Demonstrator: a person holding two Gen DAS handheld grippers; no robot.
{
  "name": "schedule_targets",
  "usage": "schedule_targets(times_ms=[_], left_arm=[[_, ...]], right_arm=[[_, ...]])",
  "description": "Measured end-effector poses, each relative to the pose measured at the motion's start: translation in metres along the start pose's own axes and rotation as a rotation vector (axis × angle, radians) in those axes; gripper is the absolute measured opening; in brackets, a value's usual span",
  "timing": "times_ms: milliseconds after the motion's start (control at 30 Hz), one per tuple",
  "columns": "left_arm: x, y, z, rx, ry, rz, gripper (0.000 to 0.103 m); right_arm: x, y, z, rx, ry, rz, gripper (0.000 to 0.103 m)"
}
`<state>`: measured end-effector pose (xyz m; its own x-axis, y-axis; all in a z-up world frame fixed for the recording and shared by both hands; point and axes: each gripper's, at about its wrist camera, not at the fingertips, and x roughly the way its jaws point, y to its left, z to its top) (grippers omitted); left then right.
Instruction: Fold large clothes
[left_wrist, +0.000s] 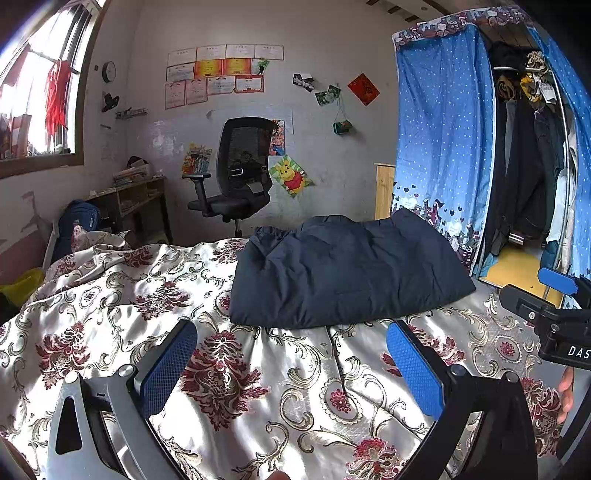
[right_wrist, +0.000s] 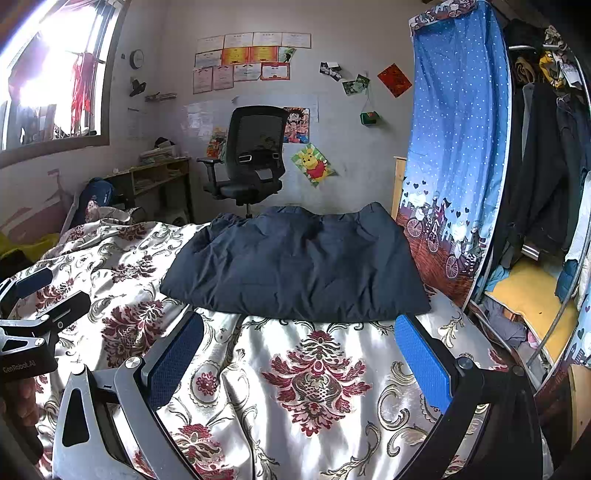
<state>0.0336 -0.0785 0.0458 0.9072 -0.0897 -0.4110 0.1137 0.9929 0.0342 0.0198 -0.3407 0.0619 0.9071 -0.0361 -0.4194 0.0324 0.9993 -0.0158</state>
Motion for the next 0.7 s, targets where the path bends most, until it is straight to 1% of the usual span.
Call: schedule_targets(times_ms=[200,400,700], left_arm=[[0.000,0.002,0.001,-0.008,0.015,-0.002,0.103],[0.001,0.011,-0.003,-0.045,0.041,0.024,0.103],[0.003,0.015,-0.003,-0.023,0.039,0.022,0.103]], right_arm=[[0.000,0.001,-0.001,0.001,0.002,0.000,0.102],[-0.001,0.003,-0.002,0.002,0.003,-0.001,0.102],[-0.002,0.008,-0.006,0.004,0.009,-0.004,0.102]])
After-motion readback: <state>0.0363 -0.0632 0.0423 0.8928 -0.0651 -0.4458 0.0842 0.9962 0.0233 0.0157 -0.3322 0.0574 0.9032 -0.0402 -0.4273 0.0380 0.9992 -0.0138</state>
